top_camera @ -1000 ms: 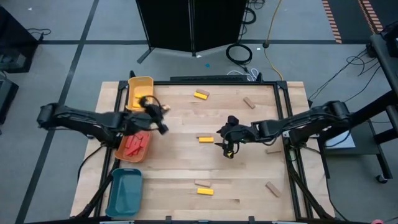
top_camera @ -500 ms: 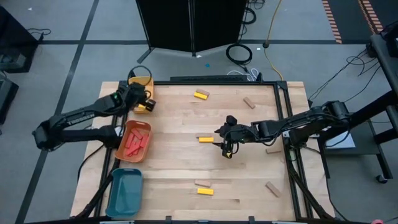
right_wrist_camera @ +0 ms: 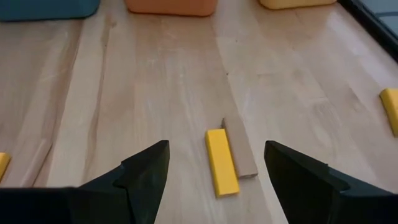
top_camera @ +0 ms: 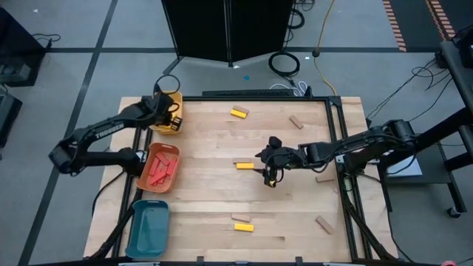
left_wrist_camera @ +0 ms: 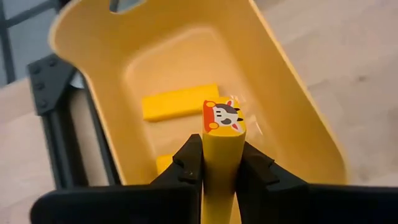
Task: Sort blocks
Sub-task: Put the top right yellow block in the yellow bin
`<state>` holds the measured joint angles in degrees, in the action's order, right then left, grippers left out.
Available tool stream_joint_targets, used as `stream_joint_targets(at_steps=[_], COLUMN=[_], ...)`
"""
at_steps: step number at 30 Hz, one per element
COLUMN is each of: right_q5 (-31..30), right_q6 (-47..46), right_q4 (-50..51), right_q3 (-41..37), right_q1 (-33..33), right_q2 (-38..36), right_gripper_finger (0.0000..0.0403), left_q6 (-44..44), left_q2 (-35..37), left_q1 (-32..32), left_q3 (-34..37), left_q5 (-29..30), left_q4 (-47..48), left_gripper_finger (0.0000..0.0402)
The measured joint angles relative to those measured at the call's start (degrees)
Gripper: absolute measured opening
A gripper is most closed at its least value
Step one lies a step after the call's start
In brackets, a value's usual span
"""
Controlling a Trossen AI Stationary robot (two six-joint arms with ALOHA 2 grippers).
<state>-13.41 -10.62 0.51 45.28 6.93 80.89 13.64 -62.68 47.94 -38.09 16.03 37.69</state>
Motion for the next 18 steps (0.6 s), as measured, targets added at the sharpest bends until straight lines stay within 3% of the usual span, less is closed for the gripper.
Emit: stream_joint_targets(at_steps=[12,18], right_q5=[0.0,0.0], right_q6=[1.1,1.1], right_q4=[-0.4,-0.4], right_q3=[0.0,0.0], right_q1=[-1.3,-1.3], right_q2=[0.0,0.0], right_gripper_finger=[0.0256,0.0256], left_q6=[-2.0,-1.9], left_q2=[-0.5,-0.5], left_q1=[0.1,-0.4], left_q3=[-2.2,-9.3], left_q5=[1.6,-1.5], left_q4=[-0.2,2.9], left_gripper_finger=[0.0169,0.0184])
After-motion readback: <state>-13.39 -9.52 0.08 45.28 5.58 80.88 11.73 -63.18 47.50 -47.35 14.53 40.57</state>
